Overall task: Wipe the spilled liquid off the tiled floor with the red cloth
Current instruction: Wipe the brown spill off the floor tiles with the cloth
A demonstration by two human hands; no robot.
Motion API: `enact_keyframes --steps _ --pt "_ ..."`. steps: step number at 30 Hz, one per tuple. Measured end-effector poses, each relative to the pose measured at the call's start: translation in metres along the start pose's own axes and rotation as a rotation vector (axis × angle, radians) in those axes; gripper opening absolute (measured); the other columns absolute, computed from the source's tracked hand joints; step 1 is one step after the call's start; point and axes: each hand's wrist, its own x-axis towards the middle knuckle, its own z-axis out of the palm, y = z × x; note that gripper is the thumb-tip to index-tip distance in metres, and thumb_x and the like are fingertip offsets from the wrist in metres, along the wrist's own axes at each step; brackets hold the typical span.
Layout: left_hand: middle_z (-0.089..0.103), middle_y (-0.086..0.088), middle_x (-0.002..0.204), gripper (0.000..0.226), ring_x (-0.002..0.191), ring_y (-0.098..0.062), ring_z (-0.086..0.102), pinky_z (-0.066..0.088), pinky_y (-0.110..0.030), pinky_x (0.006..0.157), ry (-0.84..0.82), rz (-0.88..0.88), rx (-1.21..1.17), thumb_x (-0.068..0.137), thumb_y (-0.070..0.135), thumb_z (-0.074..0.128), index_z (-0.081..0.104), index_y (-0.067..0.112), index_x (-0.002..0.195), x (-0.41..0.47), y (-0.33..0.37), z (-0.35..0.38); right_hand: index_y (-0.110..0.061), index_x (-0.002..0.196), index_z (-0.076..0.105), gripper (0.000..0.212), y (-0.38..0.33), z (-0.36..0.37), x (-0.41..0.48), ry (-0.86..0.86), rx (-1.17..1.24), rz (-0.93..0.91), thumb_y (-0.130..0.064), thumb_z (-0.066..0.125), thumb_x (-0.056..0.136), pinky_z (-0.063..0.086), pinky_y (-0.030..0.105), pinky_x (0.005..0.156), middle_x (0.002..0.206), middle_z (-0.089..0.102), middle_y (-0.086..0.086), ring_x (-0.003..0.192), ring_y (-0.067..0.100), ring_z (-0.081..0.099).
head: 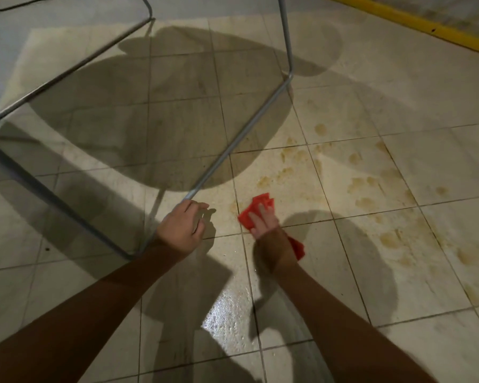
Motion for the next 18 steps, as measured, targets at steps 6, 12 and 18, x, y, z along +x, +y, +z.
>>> enact_keyframes --steps 6,12,18 --pt "0.055 -0.014 0.114 0.031 0.105 -0.029 0.054 0.044 -0.041 0.090 0.069 -0.038 -0.012 0.088 0.011 0.048 0.054 0.008 0.119 0.005 -0.004 -0.004 -0.020 0.138 0.026 0.042 0.007 -0.004 -0.044 0.020 -0.161 -0.163 -0.021 0.025 0.096 0.031 0.040 0.109 0.149 0.025 0.008 0.137 0.023 0.027" --pt "0.053 -0.013 0.115 0.032 0.104 -0.026 0.052 0.044 -0.038 0.090 0.054 -0.044 0.033 0.090 0.015 0.047 0.051 0.010 0.122 0.013 -0.016 -0.013 0.001 0.131 0.039 0.038 0.026 -0.028 0.005 0.124 0.006 0.012 -0.003 0.038 0.093 0.036 0.024 0.105 0.148 0.023 0.020 0.133 0.017 0.031" --pt "0.053 -0.012 0.109 0.031 0.098 -0.025 0.053 0.044 -0.037 0.084 0.086 -0.051 0.033 0.090 0.016 0.047 0.052 0.011 0.121 0.018 -0.022 -0.015 -0.006 0.133 0.038 0.039 -0.017 0.019 0.042 0.192 -0.015 0.079 -0.004 0.036 0.095 0.011 0.040 0.115 0.148 0.026 0.015 0.140 0.028 0.014"
